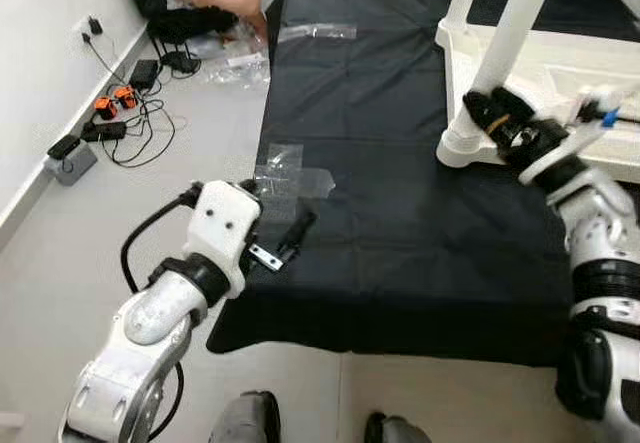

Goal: Building children table

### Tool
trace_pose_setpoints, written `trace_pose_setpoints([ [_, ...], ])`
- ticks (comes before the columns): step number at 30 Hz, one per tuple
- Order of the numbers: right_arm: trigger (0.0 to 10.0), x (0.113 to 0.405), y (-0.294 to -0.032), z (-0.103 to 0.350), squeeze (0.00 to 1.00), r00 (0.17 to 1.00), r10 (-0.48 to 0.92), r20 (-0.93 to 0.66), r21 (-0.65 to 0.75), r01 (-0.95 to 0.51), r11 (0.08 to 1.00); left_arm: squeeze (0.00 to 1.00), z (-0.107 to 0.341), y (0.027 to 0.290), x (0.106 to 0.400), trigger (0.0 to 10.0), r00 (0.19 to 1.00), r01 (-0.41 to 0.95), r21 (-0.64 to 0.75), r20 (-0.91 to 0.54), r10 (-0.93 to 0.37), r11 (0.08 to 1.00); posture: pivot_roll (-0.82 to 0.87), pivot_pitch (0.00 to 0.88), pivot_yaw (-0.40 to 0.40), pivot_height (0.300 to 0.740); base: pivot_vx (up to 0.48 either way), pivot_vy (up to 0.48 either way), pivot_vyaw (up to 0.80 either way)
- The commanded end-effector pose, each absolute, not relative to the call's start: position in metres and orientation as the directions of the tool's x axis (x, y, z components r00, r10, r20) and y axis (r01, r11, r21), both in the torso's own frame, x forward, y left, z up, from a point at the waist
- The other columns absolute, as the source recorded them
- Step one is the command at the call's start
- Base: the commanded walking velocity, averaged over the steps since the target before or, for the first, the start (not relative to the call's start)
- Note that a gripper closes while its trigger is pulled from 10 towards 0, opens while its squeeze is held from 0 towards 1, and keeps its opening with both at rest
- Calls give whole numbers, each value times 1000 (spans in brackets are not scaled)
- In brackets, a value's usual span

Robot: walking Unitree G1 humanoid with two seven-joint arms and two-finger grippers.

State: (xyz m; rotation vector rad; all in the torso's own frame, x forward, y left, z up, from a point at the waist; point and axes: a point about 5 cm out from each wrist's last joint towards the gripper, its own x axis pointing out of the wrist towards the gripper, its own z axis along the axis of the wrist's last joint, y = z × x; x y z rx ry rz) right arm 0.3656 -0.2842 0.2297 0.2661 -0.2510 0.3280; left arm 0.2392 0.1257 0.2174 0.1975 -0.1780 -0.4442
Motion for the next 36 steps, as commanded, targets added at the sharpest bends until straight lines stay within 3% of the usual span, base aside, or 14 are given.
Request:
trace_pose_setpoints([
  [1, 10000, 365, -306, 235, 0, 952, 116, 282, 236, -186, 954, 0, 216, 126, 240, 10000, 888, 404, 243, 124, -442, 882, 89, 116, -24, 740, 270, -394, 0],
  [9, 10000, 362, -310, 238, 0, 952, 50, 301, 239, -126, 963, 0, 216, 125, 241, 10000, 891, 394, 248, 133, -434, 885, 95, 113, -28, 740, 305, -366, 0],
  [16, 10000, 365, -297, 237, 0, 949, 110, 297, 230, -183, 956, 0, 219, 131, 246, 10000, 910, 352, 196, 156, -384, 915, 91, 111, -26, 740, 95, 0, 0],
  [25, 10000, 367, -261, 243, 0, 841, 427, 333, 170, -499, 850, 0, 220, 130, 244, 10000, 910, 344, 186, 176, -376, 920, 96, 114, -34, 740, 0, 0, 0],
  [28, 10000, 363, -245, 247, 0, 715, 643, 275, 58, -680, 731, 0, 218, 129, 242, 10000, 908, 351, 182, 174, -381, 919, 96, 117, -40, 740, 0, 0, 0],
  [30, 10000, 363, -242, 248, 0, 692, 673, 260, 27, -702, 712, 0, 218, 129, 242, 10000, 907, 353, 181, 174, -383, 918, 96, 117, -40, 740, 0, 0, 0],
  [31, 10000, 364, -238, 252, 933, 670, 693, 264, 27, -724, 689, 0, 218, 128, 241, 10000, 905, 359, 176, 173, -388, 917, 94, 120, -40, 740, 0, 0, 0],
  [32, 10000, 364, -238, 252, 933, 670, 693, 264, 27, -724, 689, 0, 218, 128, 241, 10000, 905, 359, 176, 173, -388, 917, 94, 120, -40, 740, 0, 0, 0],
  [33, 10000, 365, -232, 258, 1000, 632, 723, 278, 18, -756, 654, 0, 217, 127, 240, 10000, 903, 367, 173, 171, -395, 914, 96, 120, -42, 740, 0, 0, 0],
  [36, 10000, 367, -224, 264, 1000, 602, 744, 290, 3, -778, 629, 0, 217, 126, 240, 10000, 900, 374, 169, 170, -401, 912, 98, 121, -43, 740, 0, 0, 0],
])
